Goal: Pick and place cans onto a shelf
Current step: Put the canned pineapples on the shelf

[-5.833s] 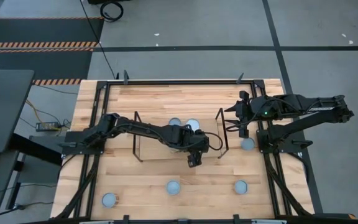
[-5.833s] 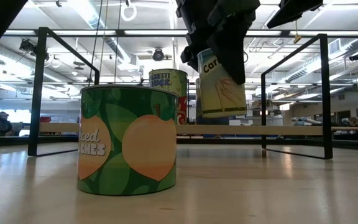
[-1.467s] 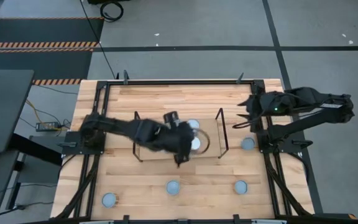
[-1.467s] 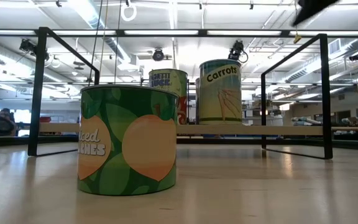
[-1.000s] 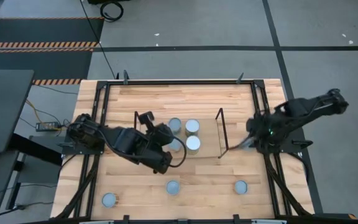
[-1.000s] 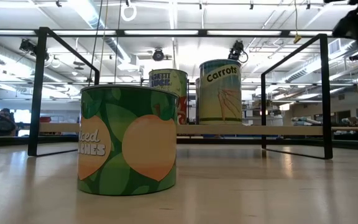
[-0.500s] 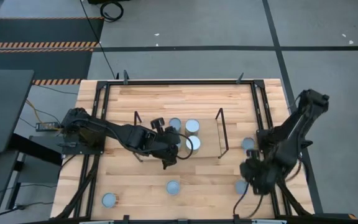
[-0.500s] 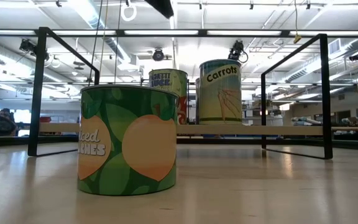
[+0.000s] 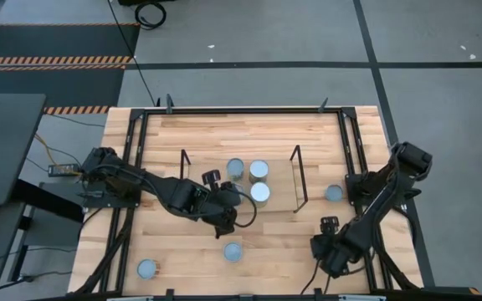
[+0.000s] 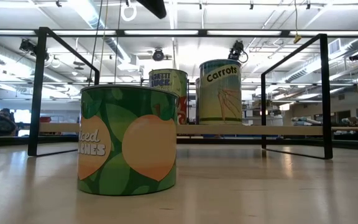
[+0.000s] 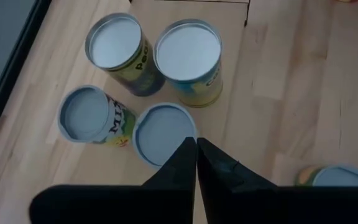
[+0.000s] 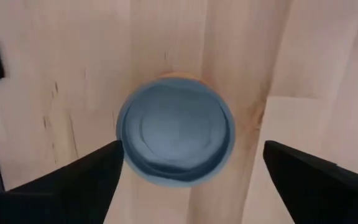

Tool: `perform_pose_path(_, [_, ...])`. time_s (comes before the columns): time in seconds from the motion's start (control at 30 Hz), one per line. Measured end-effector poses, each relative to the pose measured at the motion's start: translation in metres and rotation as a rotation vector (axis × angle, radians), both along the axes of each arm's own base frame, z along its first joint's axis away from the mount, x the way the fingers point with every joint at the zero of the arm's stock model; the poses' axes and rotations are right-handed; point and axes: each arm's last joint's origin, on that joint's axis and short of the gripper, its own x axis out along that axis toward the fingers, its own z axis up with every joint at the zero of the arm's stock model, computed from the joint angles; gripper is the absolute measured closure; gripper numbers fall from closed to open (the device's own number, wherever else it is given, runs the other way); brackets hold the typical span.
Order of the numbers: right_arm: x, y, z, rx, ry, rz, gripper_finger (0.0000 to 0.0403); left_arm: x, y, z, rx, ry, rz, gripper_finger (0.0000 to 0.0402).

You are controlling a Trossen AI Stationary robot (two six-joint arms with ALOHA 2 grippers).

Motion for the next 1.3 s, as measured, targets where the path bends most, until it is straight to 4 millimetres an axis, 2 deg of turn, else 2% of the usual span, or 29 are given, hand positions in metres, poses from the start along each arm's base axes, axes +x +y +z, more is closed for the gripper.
perform_pose_path(0.23, [0.006, 0.004, -0.002, 0.055, -0.033, -0.012, 0.0014, 0.000, 0.000, 0.000, 0.002, -0.004, 0.000, 0.0379])
perform_pose_path(0.57, [0.006, 0.011, -0.025, 0.035, 0.069, -0.006, 0.0019, -0.001, -0.003, 0.000, 0.012, -0.003, -0.017, 0.0385])
perform_pose_path(0.7, [0.010, 0.011, -0.027, 0.019, 0.025, -0.008, 0.0049, -0.002, -0.010, 0.001, 0.050, -0.005, -0.078, 0.0388])
perform_pose_path(0.87, [0.010, 0.012, -0.023, 0.057, 0.031, 0.013, 0.0106, -0.006, -0.021, 0.001, 0.108, 0.017, -0.173, 0.0395])
perform_pose_path(0.97, [0.014, 0.014, -0.007, 0.109, 0.019, 0.021, 0.0111, -0.012, -0.024, 0.004, 0.142, 0.030, -0.215, 0.0398])
perform_pose_path(1.1, [0.032, 0.012, 0.036, 0.162, -0.059, 0.047, 0.0111, -0.021, -0.020, 0.015, 0.167, 0.006, -0.225, 0.0399])
perform_pose_path(1.2, [0.049, 0.001, 0.072, 0.115, -0.143, 0.088, 0.0111, -0.031, -0.004, 0.020, 0.149, -0.079, -0.209, 0.0400])
perform_pose_path(1.3, [0.068, -0.017, 0.110, 0.024, -0.214, 0.131, 0.0110, -0.049, 0.017, 0.015, 0.126, -0.178, -0.175, 0.0400])
